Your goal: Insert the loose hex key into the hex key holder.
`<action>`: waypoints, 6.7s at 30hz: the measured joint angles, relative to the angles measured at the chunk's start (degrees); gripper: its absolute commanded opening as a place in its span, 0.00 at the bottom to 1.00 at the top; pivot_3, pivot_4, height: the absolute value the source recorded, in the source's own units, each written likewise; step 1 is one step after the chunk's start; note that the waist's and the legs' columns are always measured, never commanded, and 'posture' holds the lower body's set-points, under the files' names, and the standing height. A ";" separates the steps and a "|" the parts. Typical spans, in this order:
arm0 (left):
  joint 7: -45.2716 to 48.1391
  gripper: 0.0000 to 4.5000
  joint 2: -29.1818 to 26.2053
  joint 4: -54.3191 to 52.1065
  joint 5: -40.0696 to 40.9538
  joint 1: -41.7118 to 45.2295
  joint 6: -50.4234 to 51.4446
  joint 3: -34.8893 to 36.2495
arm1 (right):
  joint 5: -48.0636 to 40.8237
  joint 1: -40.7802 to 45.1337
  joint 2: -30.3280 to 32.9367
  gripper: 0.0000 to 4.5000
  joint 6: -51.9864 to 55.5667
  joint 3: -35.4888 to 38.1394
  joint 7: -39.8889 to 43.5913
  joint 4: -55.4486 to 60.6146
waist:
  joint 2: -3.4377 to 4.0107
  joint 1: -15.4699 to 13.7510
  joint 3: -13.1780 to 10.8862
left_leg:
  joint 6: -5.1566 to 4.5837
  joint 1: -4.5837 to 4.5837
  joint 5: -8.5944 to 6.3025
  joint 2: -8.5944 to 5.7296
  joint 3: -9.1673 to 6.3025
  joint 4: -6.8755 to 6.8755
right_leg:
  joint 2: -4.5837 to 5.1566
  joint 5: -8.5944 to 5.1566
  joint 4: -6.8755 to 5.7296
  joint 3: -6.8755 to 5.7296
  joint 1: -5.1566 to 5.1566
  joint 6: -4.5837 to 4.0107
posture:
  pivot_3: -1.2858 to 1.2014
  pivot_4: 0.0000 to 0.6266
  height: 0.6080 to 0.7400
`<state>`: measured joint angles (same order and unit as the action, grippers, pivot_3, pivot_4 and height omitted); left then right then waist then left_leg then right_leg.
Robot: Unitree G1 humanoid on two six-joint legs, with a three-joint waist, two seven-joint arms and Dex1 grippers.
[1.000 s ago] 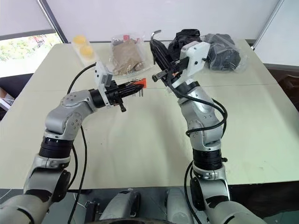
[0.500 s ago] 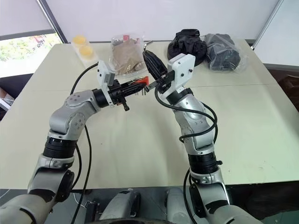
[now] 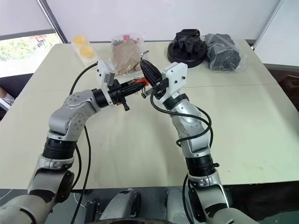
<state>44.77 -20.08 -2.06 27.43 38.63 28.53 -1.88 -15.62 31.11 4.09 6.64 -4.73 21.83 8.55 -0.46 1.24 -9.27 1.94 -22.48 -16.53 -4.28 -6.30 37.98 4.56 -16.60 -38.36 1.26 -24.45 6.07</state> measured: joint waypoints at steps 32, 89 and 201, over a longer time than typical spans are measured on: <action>-1.31 0.00 0.89 -0.56 0.38 -0.01 0.93 0.07 | 1.55 3.58 -2.52 0.01 -2.34 0.03 -0.99 -2.85 | 0.00 0.04 0.00 | 0.00 0.00 0.00 0.00 0.00 0.00 | 0.00 0.00 0.00 0.00 0.00 0.00 | 0.52 0.24 1.00; -4.88 0.00 2.33 -2.53 4.58 0.23 4.98 1.64 | 4.08 4.19 -1.43 0.01 -7.54 0.58 -0.68 -6.64 | 0.00 0.04 0.00 | 0.00 0.00 0.00 0.00 0.00 0.00 | 0.00 0.00 0.00 0.00 0.00 0.00 | 0.52 0.24 1.00; 0.27 0.99 6.01 16.91 2.51 -1.07 20.49 -8.71 | -1.47 -31.14 22.52 0.67 5.60 16.42 1.77 19.45 | 0.02 -0.24 0.03 | 0.00 0.15 0.00 0.05 0.09 0.03 | -0.07 0.00 0.04 0.10 0.16 0.00 | 0.52 0.24 1.00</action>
<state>45.04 -14.07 14.85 29.93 37.56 49.02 -10.59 -17.09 -0.04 26.61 12.24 11.69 23.60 28.01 -0.43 1.00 -9.25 1.94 -22.33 -16.53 -4.24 -6.20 38.01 4.48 -16.60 -38.31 1.36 -24.29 6.07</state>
